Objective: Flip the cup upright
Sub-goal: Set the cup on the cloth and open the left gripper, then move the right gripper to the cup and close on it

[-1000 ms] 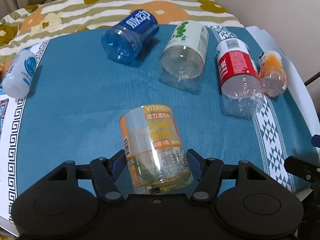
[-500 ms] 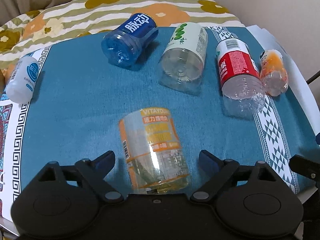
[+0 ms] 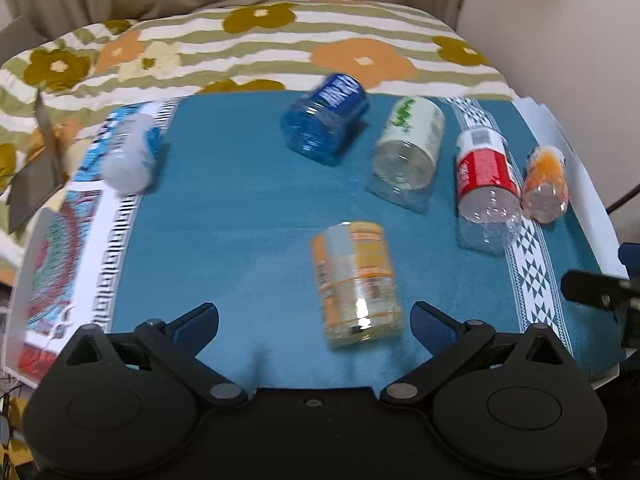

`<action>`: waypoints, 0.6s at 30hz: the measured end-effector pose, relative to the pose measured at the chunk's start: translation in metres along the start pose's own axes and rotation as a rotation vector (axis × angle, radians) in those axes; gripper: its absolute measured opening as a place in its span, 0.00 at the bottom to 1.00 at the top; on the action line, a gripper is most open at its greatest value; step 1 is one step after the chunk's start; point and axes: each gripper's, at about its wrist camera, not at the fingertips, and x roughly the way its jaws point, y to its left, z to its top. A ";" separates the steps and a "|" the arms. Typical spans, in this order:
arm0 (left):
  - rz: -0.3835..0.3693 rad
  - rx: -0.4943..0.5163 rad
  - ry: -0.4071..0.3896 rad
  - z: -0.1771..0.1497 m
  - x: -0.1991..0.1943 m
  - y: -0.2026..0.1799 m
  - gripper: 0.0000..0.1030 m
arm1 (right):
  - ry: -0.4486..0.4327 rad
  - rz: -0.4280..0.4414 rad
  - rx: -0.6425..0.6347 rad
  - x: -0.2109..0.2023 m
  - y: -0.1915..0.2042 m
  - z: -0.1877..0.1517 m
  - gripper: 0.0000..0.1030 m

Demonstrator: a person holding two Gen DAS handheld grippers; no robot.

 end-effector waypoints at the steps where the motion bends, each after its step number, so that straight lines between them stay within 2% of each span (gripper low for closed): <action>1: -0.001 -0.004 -0.006 0.000 -0.004 0.005 1.00 | 0.007 0.015 0.001 0.001 0.004 0.004 1.00; 5: 0.007 0.000 -0.024 -0.006 -0.019 0.027 1.00 | 0.054 0.072 -0.016 0.010 0.027 0.024 1.00; 8: -0.005 -0.002 -0.037 -0.012 -0.028 0.048 1.00 | 0.121 0.100 -0.044 0.027 0.050 0.040 1.00; 18: -0.058 -0.087 -0.018 -0.038 -0.023 0.120 1.00 | 0.291 0.122 -0.017 0.103 0.107 0.078 1.00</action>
